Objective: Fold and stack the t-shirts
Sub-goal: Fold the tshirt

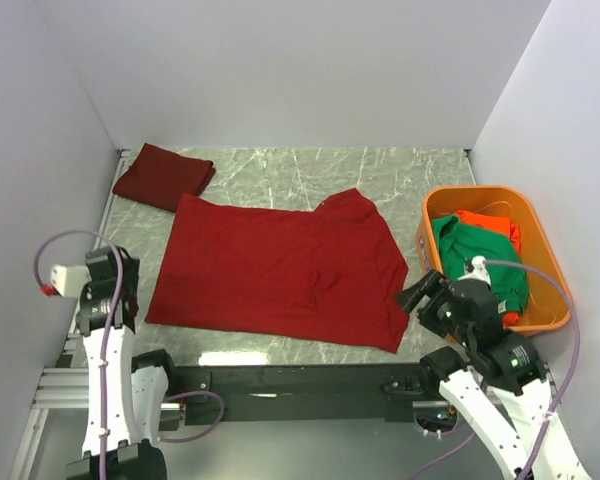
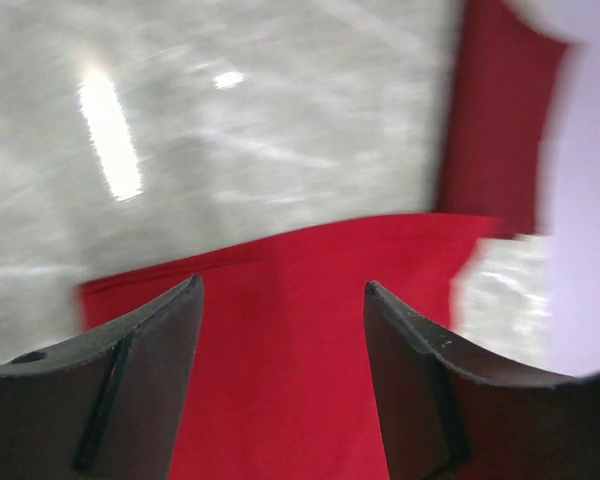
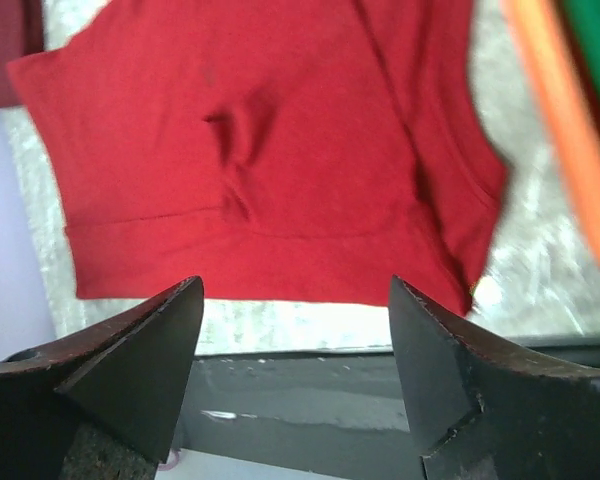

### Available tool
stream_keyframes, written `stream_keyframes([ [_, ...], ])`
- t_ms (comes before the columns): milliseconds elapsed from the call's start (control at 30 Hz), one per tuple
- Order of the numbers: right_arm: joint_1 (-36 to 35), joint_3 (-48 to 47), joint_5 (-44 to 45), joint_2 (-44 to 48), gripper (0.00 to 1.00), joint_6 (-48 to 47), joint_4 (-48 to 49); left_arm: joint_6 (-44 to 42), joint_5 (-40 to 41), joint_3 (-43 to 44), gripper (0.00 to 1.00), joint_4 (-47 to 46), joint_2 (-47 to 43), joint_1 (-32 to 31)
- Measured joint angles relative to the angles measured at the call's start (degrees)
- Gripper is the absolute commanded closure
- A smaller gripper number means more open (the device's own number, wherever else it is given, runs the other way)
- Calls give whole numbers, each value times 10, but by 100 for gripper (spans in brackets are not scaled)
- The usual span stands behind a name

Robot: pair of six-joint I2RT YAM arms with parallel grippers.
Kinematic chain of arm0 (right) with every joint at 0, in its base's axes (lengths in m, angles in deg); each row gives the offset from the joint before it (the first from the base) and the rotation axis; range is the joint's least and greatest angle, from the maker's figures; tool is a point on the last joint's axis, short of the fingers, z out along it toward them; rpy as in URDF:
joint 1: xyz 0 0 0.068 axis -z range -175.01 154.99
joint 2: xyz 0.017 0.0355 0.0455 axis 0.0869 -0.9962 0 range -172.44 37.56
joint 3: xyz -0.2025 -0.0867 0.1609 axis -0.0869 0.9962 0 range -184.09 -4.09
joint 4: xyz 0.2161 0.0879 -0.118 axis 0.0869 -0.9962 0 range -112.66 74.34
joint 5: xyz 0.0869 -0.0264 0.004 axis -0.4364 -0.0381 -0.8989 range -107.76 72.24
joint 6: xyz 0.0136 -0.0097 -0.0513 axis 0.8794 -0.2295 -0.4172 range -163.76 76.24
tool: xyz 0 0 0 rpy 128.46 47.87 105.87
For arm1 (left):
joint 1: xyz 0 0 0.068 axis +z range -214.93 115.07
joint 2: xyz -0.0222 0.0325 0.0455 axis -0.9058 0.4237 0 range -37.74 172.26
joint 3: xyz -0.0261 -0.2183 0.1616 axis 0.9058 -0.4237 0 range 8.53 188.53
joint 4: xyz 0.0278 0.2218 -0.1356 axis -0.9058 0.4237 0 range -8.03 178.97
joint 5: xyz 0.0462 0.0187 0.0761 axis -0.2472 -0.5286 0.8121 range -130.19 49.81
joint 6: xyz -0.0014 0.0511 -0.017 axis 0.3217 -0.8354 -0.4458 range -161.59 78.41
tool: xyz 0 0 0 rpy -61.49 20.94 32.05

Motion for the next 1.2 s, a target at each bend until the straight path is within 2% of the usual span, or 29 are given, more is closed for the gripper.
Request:
stream_keyframes([
  [133, 0, -22, -19, -95, 19, -27, 70, -29, -28, 65, 31, -53, 57, 0],
  [300, 0, -62, -33, -267, 19, -70, 200, -64, -44, 154, 35, -132, 240, -40],
  [467, 0, -105, -35, -375, 19, -106, 297, -114, -91, 231, 40, -218, 437, -82],
  [600, 0, -134, -33, -447, 19, -136, 369, -166, -121, 359, 39, -241, 595, -99],
  [733, 0, -148, -31, -514, 20, -157, 403, -220, -129, 506, 40, -254, 730, -129],
  [1000, 0, -166, -38, -606, 20, -177, 440, -322, -143, 670, 42, -229, 885, -159],
  [1200, 0, -179, -52, -640, 20, -180, 459, -369, -150, 732, 43, -198, 947, -169],
])
